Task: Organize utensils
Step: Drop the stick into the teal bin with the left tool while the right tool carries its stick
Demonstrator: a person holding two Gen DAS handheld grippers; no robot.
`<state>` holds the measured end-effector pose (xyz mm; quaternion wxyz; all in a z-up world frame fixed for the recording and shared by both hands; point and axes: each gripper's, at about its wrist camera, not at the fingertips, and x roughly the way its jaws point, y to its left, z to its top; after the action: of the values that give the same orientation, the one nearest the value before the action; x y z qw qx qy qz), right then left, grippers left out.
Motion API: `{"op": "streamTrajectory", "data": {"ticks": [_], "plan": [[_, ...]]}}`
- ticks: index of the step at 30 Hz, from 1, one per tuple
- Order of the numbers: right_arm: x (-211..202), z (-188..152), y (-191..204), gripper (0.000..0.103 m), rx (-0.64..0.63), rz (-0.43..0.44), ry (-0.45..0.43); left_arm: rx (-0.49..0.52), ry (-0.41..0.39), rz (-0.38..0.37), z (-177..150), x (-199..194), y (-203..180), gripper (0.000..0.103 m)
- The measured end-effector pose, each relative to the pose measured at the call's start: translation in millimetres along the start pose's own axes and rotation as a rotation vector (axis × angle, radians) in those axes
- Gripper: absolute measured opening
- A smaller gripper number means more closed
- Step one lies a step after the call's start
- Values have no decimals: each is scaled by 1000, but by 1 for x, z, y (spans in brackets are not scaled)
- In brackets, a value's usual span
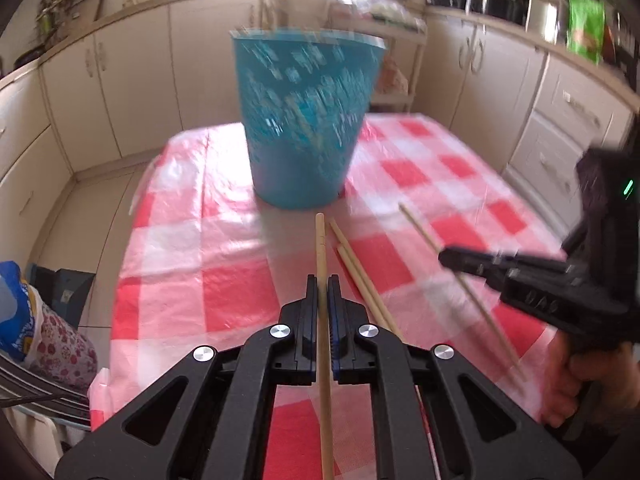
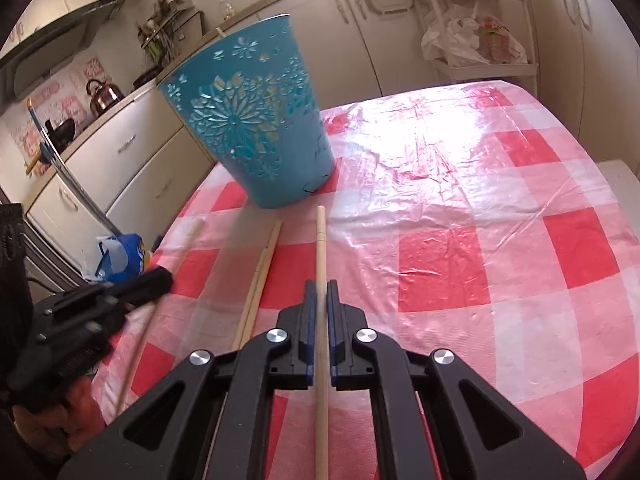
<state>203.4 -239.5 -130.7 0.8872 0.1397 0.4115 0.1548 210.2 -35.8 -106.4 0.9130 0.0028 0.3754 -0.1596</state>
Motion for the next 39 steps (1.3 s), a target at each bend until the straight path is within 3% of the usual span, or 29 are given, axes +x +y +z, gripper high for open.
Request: {"op": "streamTrajectory", "data": {"ticks": [9,22,30,39], "plan": [[-3,2,-5,6,14,4,-10,-123,-308,-71,58,-63,32,5],[0,3,-9,6,24,32,1,-116,-560,-88,173,-61,24,5],[-1,2,-11,6,35,49,-5,-177,-603,-58,221,-14,24,5],[-2,3,-13,6,44,59,-5,-203,-575,33,212,27,33,5]]}}
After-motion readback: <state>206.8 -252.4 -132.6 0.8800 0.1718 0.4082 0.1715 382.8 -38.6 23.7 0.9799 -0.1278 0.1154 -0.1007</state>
